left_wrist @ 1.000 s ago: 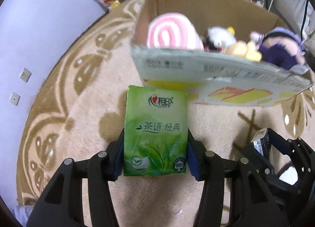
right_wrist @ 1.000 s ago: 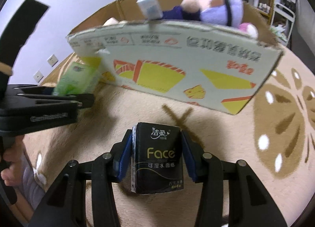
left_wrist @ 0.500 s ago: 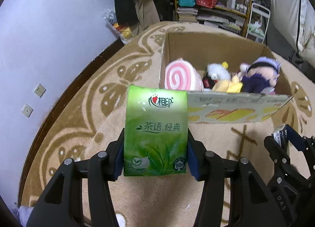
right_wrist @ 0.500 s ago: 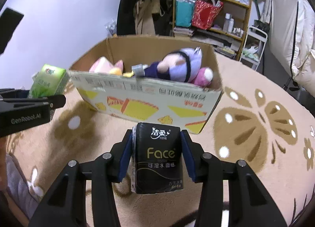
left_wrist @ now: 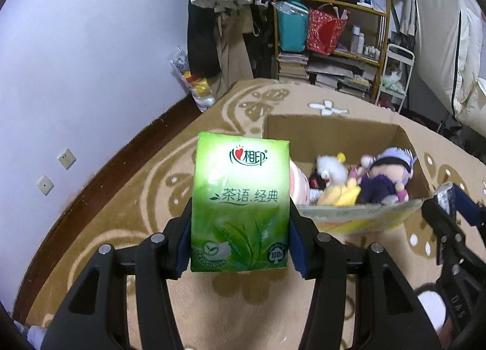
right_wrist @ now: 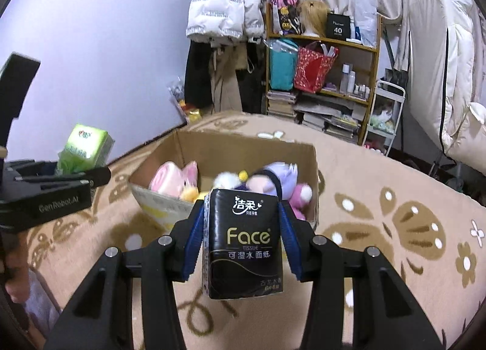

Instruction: Organize soft objects

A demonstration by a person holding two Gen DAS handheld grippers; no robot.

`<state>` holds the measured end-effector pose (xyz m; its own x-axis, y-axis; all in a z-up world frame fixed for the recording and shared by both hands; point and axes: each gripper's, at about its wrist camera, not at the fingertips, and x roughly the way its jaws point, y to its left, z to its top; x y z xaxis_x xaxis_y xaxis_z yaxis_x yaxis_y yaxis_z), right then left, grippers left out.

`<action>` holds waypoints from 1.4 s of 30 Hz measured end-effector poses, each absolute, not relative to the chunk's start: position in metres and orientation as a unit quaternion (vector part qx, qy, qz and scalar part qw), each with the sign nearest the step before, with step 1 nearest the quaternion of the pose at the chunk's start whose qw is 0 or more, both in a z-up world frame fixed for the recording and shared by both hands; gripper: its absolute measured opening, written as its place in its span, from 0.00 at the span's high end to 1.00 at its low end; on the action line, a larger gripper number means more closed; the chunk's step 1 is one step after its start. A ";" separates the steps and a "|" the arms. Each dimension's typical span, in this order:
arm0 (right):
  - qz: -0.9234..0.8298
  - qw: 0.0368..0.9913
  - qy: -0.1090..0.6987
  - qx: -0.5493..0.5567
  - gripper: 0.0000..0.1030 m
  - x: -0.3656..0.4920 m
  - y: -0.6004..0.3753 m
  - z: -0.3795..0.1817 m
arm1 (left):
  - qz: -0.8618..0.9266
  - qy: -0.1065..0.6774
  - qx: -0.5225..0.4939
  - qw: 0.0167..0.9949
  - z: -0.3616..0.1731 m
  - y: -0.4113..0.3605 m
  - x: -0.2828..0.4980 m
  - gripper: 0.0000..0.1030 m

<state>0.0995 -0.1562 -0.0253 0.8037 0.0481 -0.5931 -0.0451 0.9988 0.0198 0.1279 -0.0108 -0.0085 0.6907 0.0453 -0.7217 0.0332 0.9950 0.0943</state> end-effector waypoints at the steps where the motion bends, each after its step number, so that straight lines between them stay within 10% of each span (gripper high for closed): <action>1: 0.026 0.951 0.309 0.004 0.51 0.102 -0.157 -0.023 | 0.004 0.389 0.051 0.920 -0.007 -0.012 0.130 0.50; 35: 0.073 0.954 0.288 0.036 0.50 0.199 -0.176 -0.035 | -0.010 0.364 0.059 0.929 -0.033 -0.035 0.200 0.51; 42: 0.088 0.954 0.285 0.039 0.17 0.199 -0.175 -0.040 | 0.002 0.387 0.062 0.920 -0.035 -0.030 0.199 0.21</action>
